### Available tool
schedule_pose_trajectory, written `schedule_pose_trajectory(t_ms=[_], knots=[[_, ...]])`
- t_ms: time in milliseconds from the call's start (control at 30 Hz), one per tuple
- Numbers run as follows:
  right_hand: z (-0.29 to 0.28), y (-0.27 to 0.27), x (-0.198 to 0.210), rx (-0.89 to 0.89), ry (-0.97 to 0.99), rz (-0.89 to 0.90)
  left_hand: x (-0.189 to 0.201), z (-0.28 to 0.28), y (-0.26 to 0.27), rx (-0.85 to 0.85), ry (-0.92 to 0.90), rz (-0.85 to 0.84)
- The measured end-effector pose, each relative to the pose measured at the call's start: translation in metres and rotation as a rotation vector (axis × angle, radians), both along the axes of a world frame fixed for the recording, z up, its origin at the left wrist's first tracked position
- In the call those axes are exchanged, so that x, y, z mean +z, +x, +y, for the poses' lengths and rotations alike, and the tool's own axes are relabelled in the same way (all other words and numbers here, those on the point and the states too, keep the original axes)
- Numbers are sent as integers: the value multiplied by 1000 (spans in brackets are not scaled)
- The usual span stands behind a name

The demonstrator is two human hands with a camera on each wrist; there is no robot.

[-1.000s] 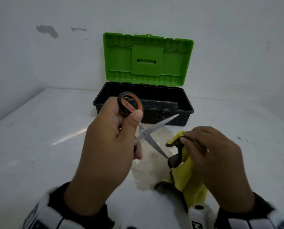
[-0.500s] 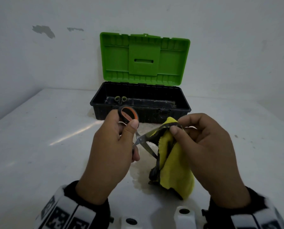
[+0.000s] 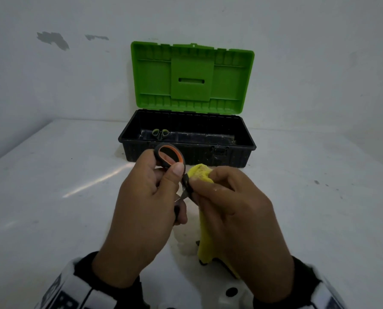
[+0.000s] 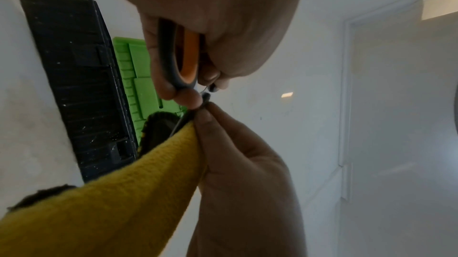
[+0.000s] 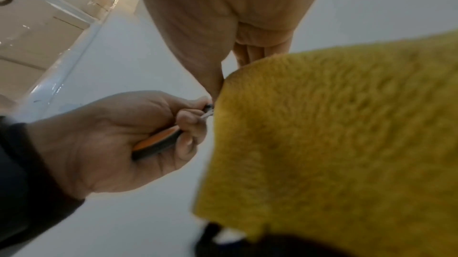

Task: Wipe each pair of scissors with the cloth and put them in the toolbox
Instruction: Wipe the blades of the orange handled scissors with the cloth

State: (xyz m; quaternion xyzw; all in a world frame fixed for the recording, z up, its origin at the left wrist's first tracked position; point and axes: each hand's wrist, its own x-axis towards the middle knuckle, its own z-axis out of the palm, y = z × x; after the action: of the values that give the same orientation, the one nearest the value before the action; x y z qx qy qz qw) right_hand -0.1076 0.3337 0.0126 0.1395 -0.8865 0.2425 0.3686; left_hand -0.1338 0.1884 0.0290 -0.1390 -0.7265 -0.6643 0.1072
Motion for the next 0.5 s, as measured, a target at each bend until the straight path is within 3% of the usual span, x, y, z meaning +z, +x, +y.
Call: schedule_pose_trajectory(t_ms=[167, 400, 500], knots=[[25, -14, 3, -30, -147, -4, -2, -1, -2, -30, 68, -33], [21, -11, 0, 43, -151, -35, -10, 1, -9, -65, 98, -57], [39, -23, 4, -41, -238, -88, -11, 1, -10, -77, 116, -74]])
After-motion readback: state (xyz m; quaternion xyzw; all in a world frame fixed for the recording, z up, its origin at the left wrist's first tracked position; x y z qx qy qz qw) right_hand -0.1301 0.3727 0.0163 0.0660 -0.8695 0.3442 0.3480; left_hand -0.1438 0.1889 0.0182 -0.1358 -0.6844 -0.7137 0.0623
